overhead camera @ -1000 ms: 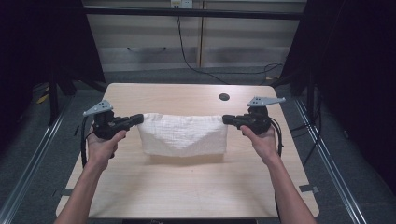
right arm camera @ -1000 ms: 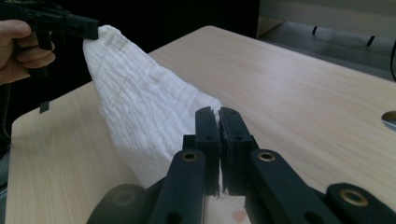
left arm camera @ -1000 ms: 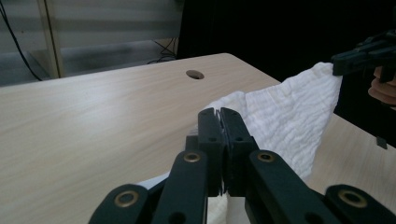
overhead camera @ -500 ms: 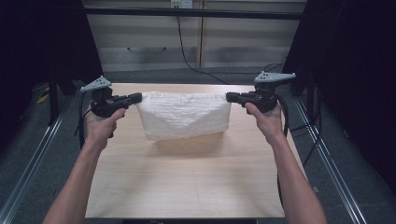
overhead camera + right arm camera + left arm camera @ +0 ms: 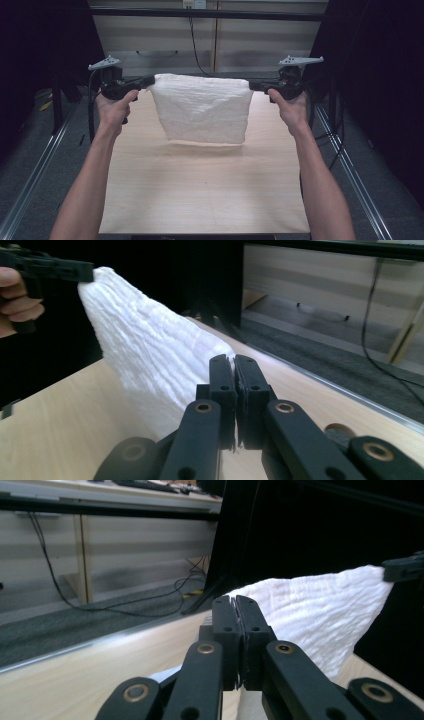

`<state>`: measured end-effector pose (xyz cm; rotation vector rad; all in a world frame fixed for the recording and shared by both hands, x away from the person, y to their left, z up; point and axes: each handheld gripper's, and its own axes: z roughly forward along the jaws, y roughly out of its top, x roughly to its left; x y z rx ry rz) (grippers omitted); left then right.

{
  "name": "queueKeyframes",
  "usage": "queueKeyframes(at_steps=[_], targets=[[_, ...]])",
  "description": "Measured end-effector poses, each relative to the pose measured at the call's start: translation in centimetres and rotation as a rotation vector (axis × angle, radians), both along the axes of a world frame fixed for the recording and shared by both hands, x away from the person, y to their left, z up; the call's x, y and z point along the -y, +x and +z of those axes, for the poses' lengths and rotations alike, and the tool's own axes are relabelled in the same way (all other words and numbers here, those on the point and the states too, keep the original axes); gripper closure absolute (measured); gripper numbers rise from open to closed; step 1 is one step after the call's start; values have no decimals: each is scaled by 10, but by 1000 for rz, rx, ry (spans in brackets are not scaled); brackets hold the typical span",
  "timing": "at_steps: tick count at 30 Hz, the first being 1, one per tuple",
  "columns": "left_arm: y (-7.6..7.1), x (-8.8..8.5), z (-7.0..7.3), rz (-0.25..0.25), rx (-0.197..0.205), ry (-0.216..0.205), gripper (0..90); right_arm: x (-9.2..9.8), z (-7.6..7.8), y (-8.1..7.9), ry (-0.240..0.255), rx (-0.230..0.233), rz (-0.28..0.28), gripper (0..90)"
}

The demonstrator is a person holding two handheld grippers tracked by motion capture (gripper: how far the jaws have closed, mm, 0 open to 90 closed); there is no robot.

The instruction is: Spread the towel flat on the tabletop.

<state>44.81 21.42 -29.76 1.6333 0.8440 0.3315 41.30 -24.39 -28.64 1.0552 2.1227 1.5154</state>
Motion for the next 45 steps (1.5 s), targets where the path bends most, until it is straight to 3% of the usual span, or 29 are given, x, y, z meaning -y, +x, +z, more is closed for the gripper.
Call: queueKeyframes(at_steps=[2,6,8,11,13,17,23,24,29,35,36,39,42,45], targets=[[3,5,6,-5,15,-19,885,3,6,5,7,2,-14,873],[5,11,4,-9,23,-46,885,8,12,10,3,5,-35,873],[3,13,1,-12,30,-14,885,12,9,8,23,11,-36,873],[-4,12,-12,-24,24,-12,884,12,-3,1,8,3,-22,873],[-9,10,-25,-23,9,-36,884,12,-18,-6,21,-9,-10,873],[-19,7,-51,-25,-17,-27,885,11,-49,-20,54,-34,-2,873],[-43,1,-79,-25,-4,-16,884,7,-71,-37,48,-53,38,873],[-45,0,-84,-24,-17,-21,885,6,-75,-39,26,-58,42,873],[-58,-9,-112,-31,-78,-8,884,0,-94,-50,12,-88,66,873],[-73,-17,-128,-56,-122,12,884,-6,-113,-64,0,-115,91,872],[-77,-17,-131,-58,-121,35,884,-7,-114,-66,-6,-115,94,872],[-84,-18,-135,-70,-126,23,884,-9,-120,-72,-5,-120,97,872],[-93,-19,-137,-86,-125,51,883,-9,-124,-79,0,-125,102,872],[-101,-20,-138,-102,-124,52,884,-8,-127,-87,-5,-128,108,872]])
